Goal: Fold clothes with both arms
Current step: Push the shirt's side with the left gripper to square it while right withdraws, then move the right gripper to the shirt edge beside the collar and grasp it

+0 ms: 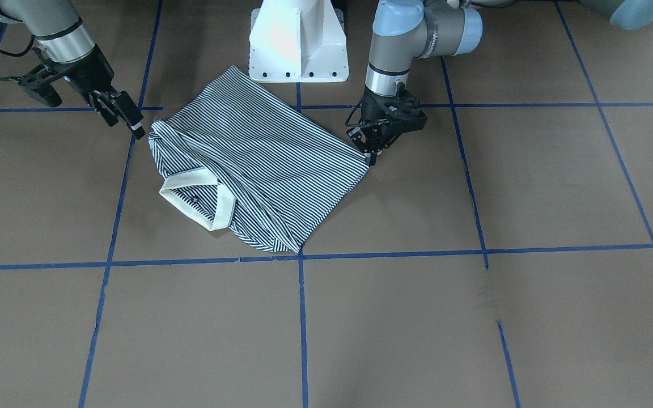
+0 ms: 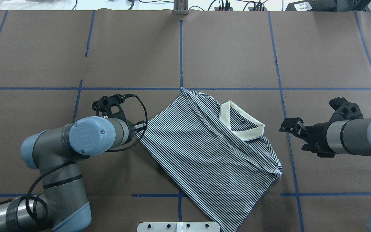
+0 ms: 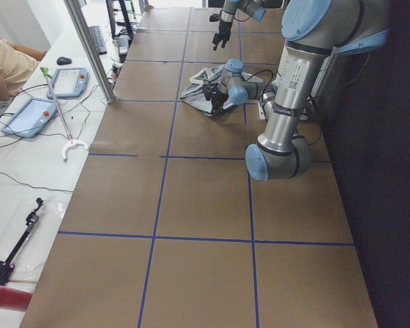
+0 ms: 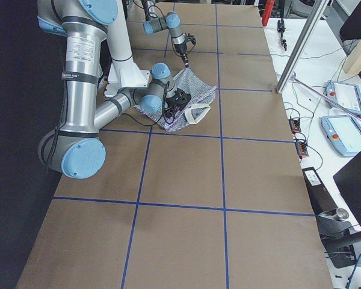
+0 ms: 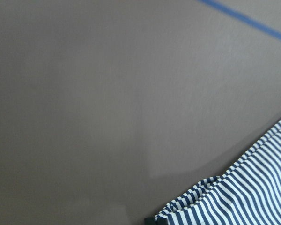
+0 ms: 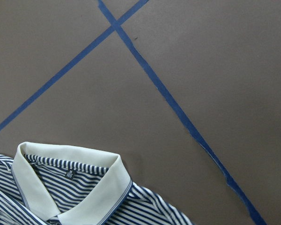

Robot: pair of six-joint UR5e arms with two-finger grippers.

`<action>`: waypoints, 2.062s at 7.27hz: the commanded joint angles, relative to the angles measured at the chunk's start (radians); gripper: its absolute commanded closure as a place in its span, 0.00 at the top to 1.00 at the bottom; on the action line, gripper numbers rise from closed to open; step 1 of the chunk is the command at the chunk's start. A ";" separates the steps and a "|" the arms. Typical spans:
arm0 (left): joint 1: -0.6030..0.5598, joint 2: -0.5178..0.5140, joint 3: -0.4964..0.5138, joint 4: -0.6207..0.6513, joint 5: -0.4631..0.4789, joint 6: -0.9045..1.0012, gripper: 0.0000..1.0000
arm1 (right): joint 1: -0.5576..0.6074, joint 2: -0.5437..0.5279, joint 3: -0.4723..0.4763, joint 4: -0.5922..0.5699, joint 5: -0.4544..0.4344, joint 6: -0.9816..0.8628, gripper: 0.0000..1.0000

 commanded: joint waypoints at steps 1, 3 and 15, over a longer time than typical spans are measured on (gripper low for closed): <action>-0.165 -0.097 0.197 -0.138 0.000 0.119 0.00 | 0.015 0.000 0.000 0.000 0.000 -0.002 1.00; -0.296 -0.272 0.577 -0.374 0.000 0.196 0.00 | 0.036 0.021 0.003 0.002 0.024 -0.021 1.00; -0.362 0.013 0.316 -0.591 -0.162 0.229 0.29 | -0.247 0.699 -0.370 -0.359 -0.230 0.314 0.92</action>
